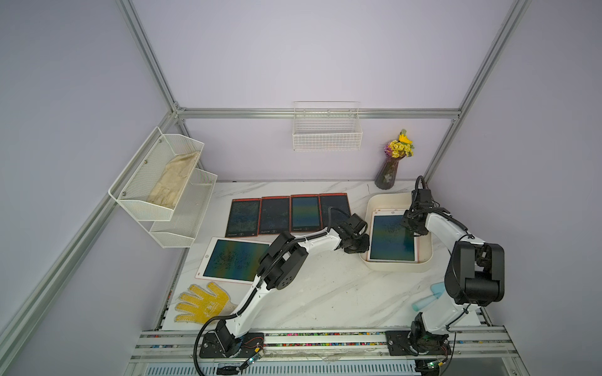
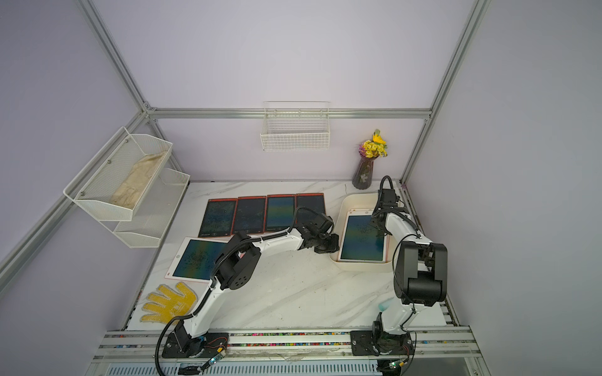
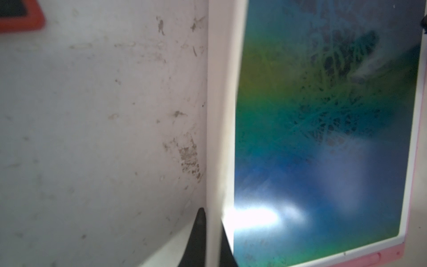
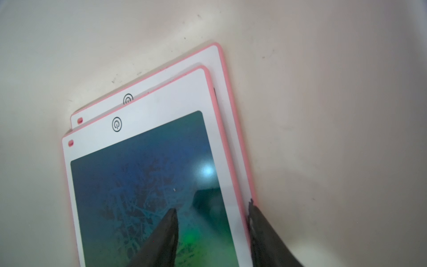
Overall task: Take out the writing tablet from the storage box
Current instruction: Pick up the writing tablet from the storage box.
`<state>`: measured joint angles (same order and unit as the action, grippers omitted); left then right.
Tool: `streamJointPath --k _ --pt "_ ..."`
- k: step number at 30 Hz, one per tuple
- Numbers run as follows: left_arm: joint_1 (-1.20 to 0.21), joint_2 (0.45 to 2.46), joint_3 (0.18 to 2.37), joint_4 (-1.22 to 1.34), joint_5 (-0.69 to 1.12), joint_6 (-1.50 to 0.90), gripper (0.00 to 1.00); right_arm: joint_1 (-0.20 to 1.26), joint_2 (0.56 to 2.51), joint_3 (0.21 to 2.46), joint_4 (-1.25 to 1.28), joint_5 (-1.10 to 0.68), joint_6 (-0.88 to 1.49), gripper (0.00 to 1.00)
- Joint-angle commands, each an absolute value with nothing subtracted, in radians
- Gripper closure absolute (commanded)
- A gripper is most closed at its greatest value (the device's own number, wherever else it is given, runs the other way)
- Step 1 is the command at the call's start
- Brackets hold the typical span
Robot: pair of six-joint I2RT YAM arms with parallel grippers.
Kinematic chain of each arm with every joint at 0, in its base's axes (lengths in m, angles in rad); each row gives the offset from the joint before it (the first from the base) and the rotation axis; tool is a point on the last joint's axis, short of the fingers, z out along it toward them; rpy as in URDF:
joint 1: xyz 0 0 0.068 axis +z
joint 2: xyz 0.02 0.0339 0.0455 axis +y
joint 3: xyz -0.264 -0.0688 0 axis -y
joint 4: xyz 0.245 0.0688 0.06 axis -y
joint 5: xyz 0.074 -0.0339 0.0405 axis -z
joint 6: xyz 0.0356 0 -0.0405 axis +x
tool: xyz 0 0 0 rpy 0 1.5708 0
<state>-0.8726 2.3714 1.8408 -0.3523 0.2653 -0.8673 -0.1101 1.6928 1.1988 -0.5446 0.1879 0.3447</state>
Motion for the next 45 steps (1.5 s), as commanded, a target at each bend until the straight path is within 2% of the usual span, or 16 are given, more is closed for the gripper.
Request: streamJointPath --k 1,4,13,15,19,23,31,34,37,39,41,45 --pt "-0.867 2.358 1.808 -0.360 0.290 -0.850 1.00 -0.095 1.672 1.175 -0.545 -0.061 0.325 0.49" --pt "-0.867 2.371 1.819 -0.360 0.300 -0.854 1.00 -0.095 1.620 1.164 -0.537 -0.166 0.330 0.50" --pt "-0.868 2.396 1.847 -0.367 0.304 -0.857 1.00 -0.095 1.554 1.097 -0.505 -0.296 0.334 0.53" --pt "-0.870 2.397 1.849 -0.368 0.308 -0.860 1.00 -0.095 1.560 1.094 -0.508 -0.291 0.331 0.55" --pt "-0.872 2.396 1.851 -0.368 0.308 -0.862 1.00 -0.095 1.560 1.095 -0.510 -0.270 0.327 0.68" --pt "-0.876 2.400 1.862 -0.369 0.309 -0.867 1.00 -0.095 1.584 1.106 -0.507 -0.255 0.327 0.73" --pt "-0.891 2.423 1.928 -0.403 0.307 -0.866 0.99 -0.095 1.598 1.071 -0.471 -0.277 0.322 0.75" --pt "-0.901 2.430 1.954 -0.410 0.305 -0.865 0.95 -0.095 1.628 1.100 -0.472 -0.259 0.321 0.78" --pt "-0.915 2.440 1.998 -0.428 0.301 -0.867 0.84 -0.097 1.662 1.150 -0.471 -0.262 0.319 0.92" --pt "-0.926 2.443 2.024 -0.435 0.297 -0.865 0.79 -0.103 1.675 1.183 -0.471 -0.268 0.319 0.97" --pt "-0.936 2.443 2.046 -0.441 0.282 -0.865 0.73 -0.117 1.684 1.212 -0.471 -0.282 0.315 1.00" --pt "-0.945 2.440 2.080 -0.449 0.272 -0.872 0.67 -0.136 1.686 1.249 -0.471 -0.302 0.316 1.00"
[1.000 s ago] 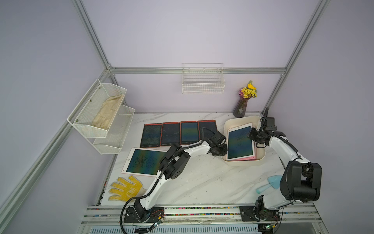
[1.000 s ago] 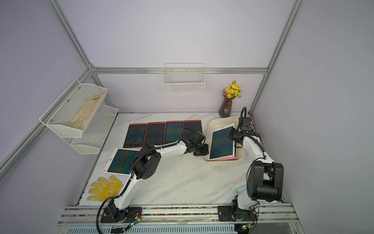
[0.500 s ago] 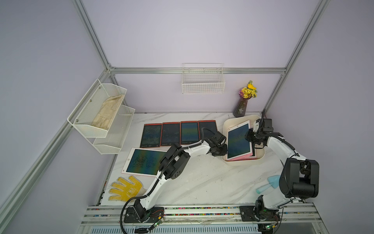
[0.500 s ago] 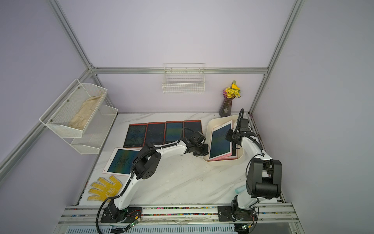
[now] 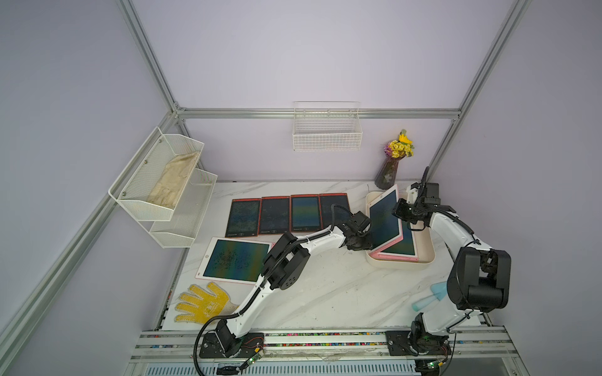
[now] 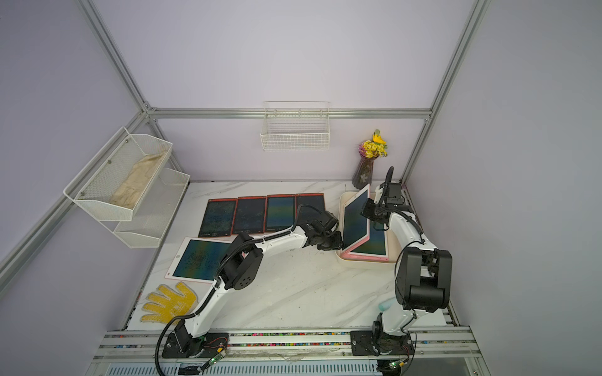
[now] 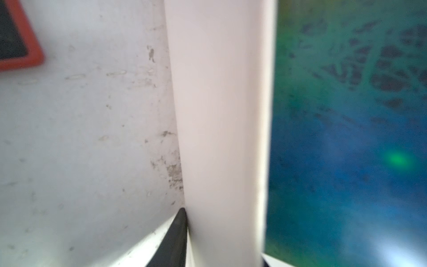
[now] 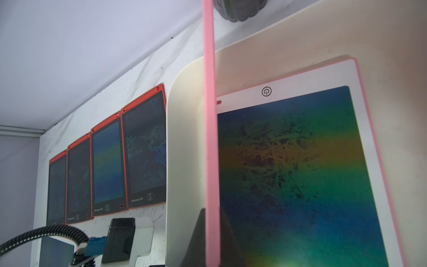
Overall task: Take out the writing tablet from the storage box
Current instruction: Pick up the writing tablet from the storage box.
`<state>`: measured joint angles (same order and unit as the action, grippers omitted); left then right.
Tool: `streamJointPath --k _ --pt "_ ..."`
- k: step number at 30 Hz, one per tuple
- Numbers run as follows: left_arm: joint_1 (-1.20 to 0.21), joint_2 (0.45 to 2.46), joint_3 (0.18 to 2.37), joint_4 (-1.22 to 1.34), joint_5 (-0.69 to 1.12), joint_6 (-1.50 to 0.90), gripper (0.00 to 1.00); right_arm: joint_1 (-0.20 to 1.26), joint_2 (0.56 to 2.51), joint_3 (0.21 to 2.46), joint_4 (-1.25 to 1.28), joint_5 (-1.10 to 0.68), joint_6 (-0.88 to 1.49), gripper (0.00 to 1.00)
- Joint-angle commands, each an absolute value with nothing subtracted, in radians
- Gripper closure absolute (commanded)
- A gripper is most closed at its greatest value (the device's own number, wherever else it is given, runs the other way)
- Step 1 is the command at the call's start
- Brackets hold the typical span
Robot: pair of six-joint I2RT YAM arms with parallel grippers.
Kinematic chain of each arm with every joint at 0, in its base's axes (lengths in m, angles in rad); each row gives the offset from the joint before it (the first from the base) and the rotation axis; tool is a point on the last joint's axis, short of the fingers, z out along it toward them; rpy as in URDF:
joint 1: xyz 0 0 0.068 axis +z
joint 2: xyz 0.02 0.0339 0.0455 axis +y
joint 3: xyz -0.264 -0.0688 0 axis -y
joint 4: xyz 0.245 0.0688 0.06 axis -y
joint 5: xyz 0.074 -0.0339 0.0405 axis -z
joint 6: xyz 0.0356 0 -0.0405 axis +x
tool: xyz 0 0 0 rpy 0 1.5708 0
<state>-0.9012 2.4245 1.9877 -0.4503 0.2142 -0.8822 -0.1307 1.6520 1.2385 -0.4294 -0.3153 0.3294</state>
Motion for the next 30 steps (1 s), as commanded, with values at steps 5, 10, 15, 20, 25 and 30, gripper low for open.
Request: streamJointPath --k 5,10,15,20,25,30 --pt "-0.947 2.416 2.083 -0.449 0.260 -0.872 0.61 -0.169 1.650 1.241 -0.472 -0.312 0.308 1.00" --pt "-0.950 2.376 2.084 -0.456 0.246 -0.850 0.55 -0.188 1.599 1.228 -0.440 -0.312 0.318 1.00" --pt "-0.951 2.322 2.056 -0.460 0.209 -0.830 0.52 -0.206 1.546 1.241 -0.435 -0.324 0.342 1.00" --pt "-0.951 2.276 2.036 -0.460 0.180 -0.808 0.50 -0.206 1.531 1.277 -0.449 -0.335 0.355 1.00" --pt "-0.952 2.233 2.024 -0.462 0.163 -0.778 0.49 -0.206 1.529 1.296 -0.458 -0.354 0.353 1.00" --pt "-0.948 2.167 1.987 -0.469 0.106 -0.713 0.47 -0.206 1.525 1.354 -0.509 -0.360 0.336 1.00"
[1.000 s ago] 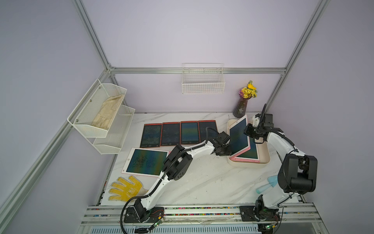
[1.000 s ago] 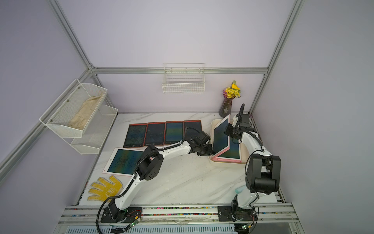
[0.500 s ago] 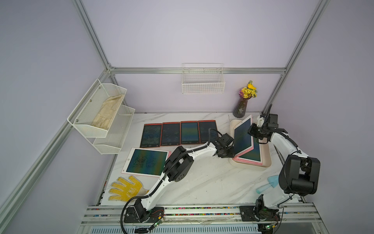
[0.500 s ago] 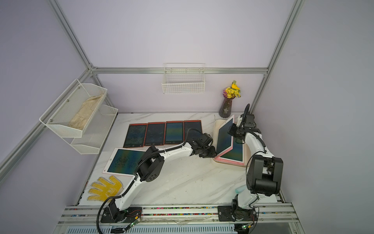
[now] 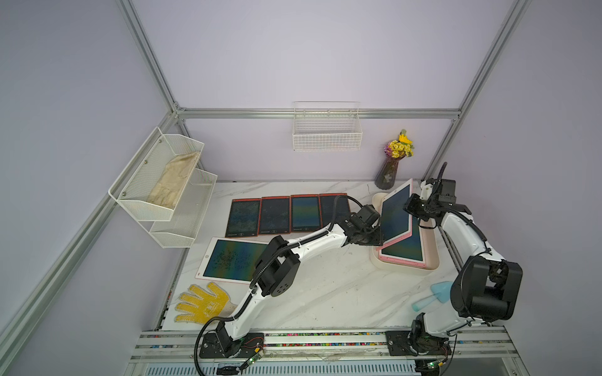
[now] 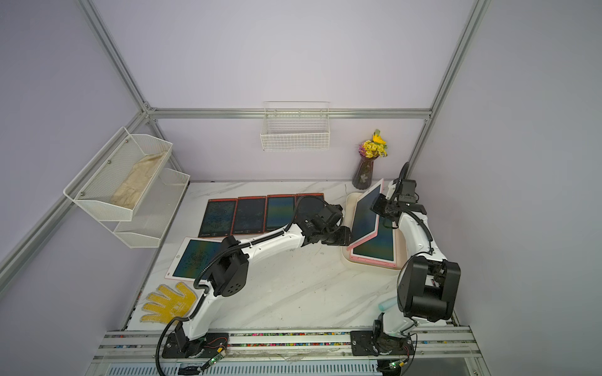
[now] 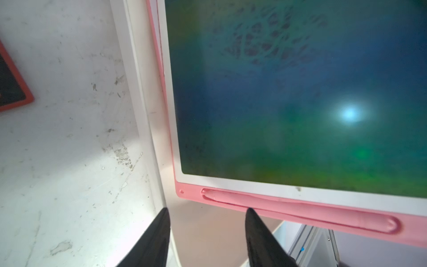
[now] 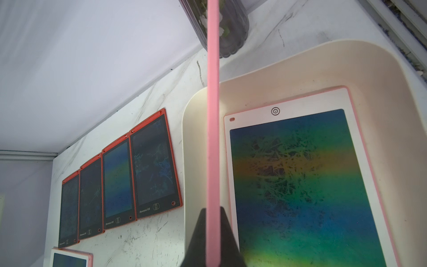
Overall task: Take out the writing tablet from the storage box
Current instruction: Pick up the writing tablet from the storage box.
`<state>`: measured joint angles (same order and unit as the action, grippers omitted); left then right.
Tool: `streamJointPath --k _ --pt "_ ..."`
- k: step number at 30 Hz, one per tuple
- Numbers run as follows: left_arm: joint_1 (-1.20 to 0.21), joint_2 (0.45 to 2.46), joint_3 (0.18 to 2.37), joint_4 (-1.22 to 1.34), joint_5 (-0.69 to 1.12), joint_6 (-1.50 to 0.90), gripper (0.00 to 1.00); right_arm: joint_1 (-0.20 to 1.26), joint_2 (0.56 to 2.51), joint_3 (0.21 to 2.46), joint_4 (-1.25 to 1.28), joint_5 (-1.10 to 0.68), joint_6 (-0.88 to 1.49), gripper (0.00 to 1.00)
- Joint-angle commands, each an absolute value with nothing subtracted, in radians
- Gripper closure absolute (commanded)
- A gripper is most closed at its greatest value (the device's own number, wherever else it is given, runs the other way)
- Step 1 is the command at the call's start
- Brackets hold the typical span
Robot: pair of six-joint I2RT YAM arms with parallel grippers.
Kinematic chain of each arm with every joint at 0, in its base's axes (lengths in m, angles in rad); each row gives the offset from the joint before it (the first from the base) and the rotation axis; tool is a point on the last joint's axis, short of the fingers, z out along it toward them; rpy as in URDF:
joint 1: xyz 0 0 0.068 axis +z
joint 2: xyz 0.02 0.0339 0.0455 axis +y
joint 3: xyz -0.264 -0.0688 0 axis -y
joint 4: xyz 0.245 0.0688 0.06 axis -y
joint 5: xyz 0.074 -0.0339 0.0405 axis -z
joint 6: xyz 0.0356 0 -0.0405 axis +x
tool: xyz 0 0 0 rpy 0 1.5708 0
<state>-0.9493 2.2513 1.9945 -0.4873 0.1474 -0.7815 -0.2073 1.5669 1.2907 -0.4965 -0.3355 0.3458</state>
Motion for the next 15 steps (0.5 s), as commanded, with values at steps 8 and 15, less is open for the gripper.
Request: streamJointPath --k 8,15 --pt "-0.857 1.992 1.827 -0.476 0.040 -0.550 0.45 -0.113 1.560 1.482 -0.590 -0.356 0.252 1.00" --pt "-0.710 1.776 1.571 -0.349 0.079 -0.363 0.32 0.053 1.642 1.632 -0.681 -0.333 0.149 1.00"
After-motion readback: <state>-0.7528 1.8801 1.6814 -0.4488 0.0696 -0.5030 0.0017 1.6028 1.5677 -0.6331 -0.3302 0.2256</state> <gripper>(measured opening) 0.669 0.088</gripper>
